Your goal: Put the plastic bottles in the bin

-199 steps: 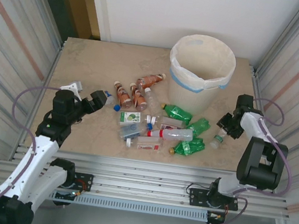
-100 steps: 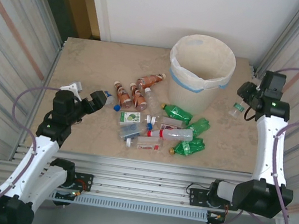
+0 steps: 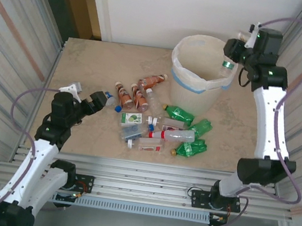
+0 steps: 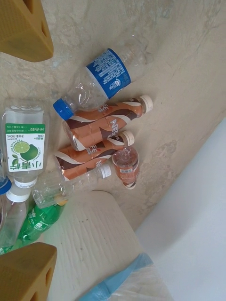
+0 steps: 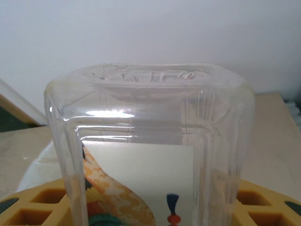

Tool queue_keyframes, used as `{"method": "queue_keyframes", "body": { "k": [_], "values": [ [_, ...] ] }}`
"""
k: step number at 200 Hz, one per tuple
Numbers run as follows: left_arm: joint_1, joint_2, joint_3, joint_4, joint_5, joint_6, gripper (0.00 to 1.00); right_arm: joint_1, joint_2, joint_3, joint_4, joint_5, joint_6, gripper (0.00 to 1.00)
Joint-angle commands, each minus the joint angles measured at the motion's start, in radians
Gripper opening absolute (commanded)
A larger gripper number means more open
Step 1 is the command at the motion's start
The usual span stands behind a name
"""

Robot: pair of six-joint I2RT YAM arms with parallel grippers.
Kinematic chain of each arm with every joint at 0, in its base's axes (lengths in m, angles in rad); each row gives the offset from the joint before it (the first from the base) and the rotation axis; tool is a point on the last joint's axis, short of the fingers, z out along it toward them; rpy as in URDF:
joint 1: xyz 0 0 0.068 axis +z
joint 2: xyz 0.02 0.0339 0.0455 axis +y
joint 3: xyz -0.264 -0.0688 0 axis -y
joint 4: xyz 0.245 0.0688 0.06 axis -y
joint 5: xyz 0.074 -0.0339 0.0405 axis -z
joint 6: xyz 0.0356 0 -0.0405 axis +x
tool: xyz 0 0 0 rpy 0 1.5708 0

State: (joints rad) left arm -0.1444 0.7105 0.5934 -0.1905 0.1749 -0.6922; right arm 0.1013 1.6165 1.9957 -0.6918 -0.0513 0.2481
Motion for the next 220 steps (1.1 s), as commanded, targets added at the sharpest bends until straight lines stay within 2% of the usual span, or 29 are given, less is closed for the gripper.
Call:
{"method": "queue_keyframes", "body": {
  "k": [1,29,59,115,220],
  "values": [
    [0.009,-0.022,-0.002,-0.022,0.007,0.002,0.99,0.03,0.09,0.101,0.01,-0.028,-0.078,0.23],
    [0.011,-0.032,0.003,-0.038,0.008,0.002,0.99,0.054,0.209,0.219,-0.04,-0.033,-0.113,0.23],
    [0.011,-0.042,0.007,-0.047,0.004,0.006,0.99,0.07,0.289,0.268,-0.083,-0.024,-0.145,0.23],
    [0.012,-0.039,0.006,-0.049,0.004,0.006,0.99,0.077,0.353,0.261,-0.156,0.016,-0.187,0.24],
    [0.015,-0.019,0.008,-0.044,0.004,-0.002,0.99,0.106,0.359,0.131,-0.154,0.117,-0.232,0.39]
  ]
}}
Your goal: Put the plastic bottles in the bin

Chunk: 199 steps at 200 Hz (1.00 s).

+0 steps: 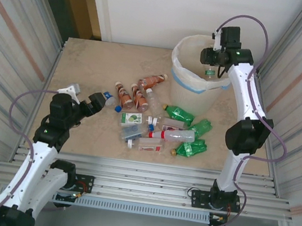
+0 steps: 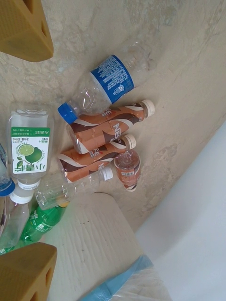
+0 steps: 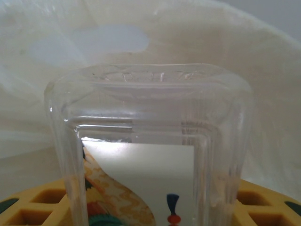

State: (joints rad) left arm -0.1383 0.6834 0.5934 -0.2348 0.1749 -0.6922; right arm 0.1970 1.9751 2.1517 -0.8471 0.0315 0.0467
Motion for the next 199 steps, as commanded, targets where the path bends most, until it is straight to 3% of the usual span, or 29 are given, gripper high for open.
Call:
{"method": "queue_keyframes", "body": {
  "k": [1,152,199],
  "values": [
    [0.008,0.008,0.009,0.0,0.004,-0.002,0.99,0.011,0.0,-0.026,0.002,0.034,-0.03,0.39],
    [0.022,0.035,0.015,-0.028,-0.018,-0.007,0.99,0.025,-0.063,-0.066,0.048,0.049,-0.022,0.78],
    [0.026,0.043,0.019,-0.05,-0.04,-0.011,0.99,0.028,-0.127,-0.064,0.064,0.026,-0.003,0.84]
  ]
}}
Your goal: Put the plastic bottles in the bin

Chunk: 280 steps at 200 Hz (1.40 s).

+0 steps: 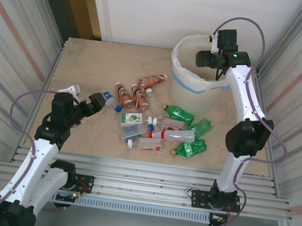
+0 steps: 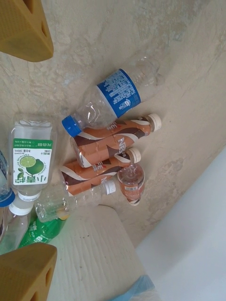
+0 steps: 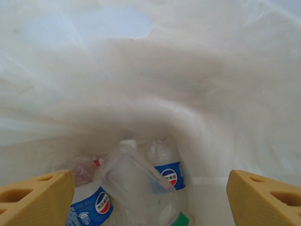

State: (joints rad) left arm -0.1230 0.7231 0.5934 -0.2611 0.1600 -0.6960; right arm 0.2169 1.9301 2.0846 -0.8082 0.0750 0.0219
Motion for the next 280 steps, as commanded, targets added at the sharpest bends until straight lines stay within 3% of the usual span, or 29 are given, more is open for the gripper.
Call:
{"method": "queue_keyframes", "body": {
  "k": [1,50,83,177,280],
  "values": [
    [0.011,0.005,0.019,-0.024,-0.026,-0.007,0.99,0.009,-0.084,0.003,0.025,-0.018,0.023,0.84],
    [0.015,0.062,0.046,-0.081,-0.099,-0.051,0.99,0.009,-0.205,-0.039,0.054,-0.034,0.07,0.9],
    [0.016,0.137,0.078,-0.082,-0.115,-0.054,0.99,0.005,-0.351,-0.189,0.134,-0.004,0.08,1.0],
    [-0.005,0.507,0.259,-0.076,-0.142,-0.094,0.99,-0.121,-0.622,-0.514,0.179,-0.038,0.26,0.98],
    [-0.027,0.911,0.477,-0.105,-0.16,-0.148,0.99,-0.134,-0.671,-0.605,0.169,-0.053,0.291,0.98]
  ]
}}
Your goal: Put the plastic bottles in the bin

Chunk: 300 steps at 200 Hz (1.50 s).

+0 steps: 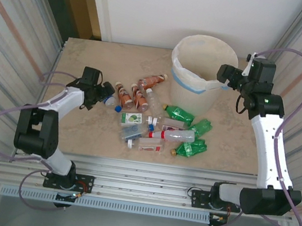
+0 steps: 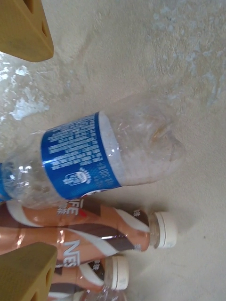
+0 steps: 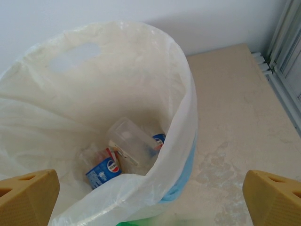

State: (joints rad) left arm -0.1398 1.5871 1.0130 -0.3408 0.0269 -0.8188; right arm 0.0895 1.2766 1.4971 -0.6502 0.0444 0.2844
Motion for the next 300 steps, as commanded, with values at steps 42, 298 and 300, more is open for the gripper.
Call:
{"method": "queue_keyframes", "body": {
  "k": [42,298,300],
  "values": [
    [-0.02,0.147,0.132,-0.061,-0.036,-0.03,0.98,-0.007,-0.01,-0.032,0.015,-0.034,0.037,0.98],
    [0.009,0.095,-0.021,-0.027,-0.045,-0.086,0.56,0.062,-0.042,-0.044,0.029,-0.088,0.041,0.98],
    [0.009,0.087,-0.024,-0.027,-0.045,-0.087,0.55,0.066,-0.044,-0.044,0.029,-0.089,0.041,0.98]
  ]
}}
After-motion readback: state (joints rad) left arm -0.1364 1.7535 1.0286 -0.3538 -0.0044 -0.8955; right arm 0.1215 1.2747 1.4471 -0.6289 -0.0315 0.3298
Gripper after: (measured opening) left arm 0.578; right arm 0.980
